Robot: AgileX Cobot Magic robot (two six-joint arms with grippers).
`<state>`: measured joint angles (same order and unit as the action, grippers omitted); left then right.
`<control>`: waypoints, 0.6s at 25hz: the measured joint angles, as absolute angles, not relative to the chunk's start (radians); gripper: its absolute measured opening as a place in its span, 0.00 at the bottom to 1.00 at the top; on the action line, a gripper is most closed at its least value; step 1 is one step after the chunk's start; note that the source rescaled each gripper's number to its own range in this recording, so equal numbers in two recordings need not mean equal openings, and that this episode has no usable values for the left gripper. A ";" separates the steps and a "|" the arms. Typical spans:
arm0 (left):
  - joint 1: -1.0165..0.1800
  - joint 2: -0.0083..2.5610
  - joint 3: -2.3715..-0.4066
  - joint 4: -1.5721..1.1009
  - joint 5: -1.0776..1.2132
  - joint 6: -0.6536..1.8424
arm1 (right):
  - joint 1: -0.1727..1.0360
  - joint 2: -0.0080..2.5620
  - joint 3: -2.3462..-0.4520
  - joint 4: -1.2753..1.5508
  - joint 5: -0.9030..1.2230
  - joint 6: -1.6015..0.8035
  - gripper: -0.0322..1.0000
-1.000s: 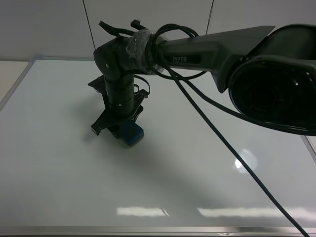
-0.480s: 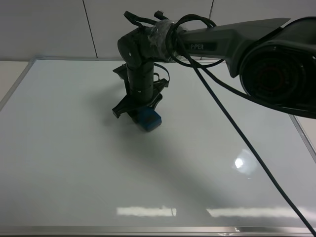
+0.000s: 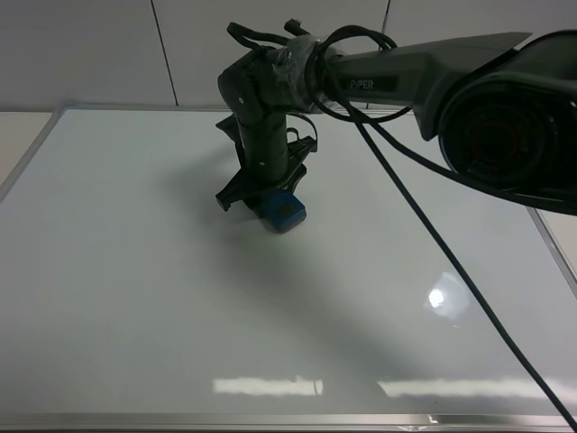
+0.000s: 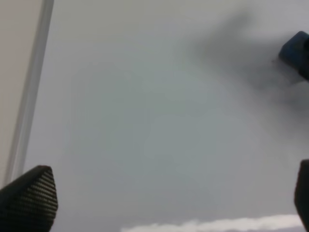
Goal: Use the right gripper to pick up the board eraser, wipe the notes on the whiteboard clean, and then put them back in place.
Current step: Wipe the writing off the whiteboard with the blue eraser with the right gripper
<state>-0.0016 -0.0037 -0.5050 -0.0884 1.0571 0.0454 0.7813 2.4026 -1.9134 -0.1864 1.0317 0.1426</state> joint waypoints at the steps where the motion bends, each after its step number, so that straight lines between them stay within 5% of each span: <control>1: -0.002 -0.004 -0.505 -0.088 1.057 0.045 | 0.780 2.403 -1.913 -0.177 1.029 0.132 0.07; 15: -0.002 -0.004 -0.505 -0.088 1.057 0.045 | 0.894 2.403 -1.908 -0.069 0.931 0.083 0.07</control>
<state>-0.0016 -0.0037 -0.5050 -0.0884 1.0571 0.0454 0.8940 2.4026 -1.9084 -0.0687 0.9314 0.0827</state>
